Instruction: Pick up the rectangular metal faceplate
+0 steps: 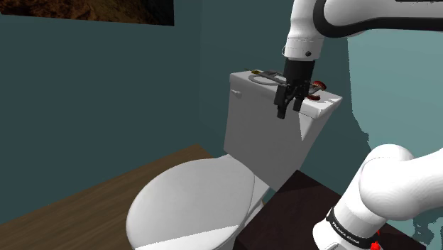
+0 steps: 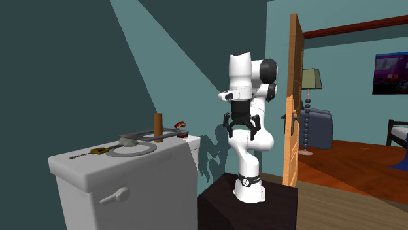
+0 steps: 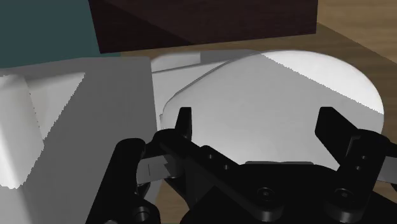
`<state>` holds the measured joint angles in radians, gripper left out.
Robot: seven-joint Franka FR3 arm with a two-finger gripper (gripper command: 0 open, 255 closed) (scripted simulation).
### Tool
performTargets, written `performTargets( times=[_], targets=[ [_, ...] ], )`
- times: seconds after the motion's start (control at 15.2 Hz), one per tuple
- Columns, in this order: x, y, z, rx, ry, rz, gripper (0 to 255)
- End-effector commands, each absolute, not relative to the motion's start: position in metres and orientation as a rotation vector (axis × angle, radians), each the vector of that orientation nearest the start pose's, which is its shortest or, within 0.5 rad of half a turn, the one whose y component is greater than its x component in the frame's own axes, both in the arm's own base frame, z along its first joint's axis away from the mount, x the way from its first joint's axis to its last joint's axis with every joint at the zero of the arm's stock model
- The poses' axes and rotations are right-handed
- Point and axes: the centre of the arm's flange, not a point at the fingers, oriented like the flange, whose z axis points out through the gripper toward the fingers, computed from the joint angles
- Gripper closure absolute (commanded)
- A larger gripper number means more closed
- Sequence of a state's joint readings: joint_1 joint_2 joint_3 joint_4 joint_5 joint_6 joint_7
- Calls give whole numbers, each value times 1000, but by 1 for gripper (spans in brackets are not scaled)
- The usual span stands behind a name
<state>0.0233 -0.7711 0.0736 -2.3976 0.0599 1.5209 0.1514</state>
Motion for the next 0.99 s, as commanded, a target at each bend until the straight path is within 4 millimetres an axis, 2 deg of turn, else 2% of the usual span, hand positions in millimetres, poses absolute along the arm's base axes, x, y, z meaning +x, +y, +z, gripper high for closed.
performTargets(
  times=[0.0, 0.92],
  targets=[
    [301, 41, 562, -3138, 123, 169, 0],
    [386, -106, 597, -3174, 18, 45, 0]
  ],
)
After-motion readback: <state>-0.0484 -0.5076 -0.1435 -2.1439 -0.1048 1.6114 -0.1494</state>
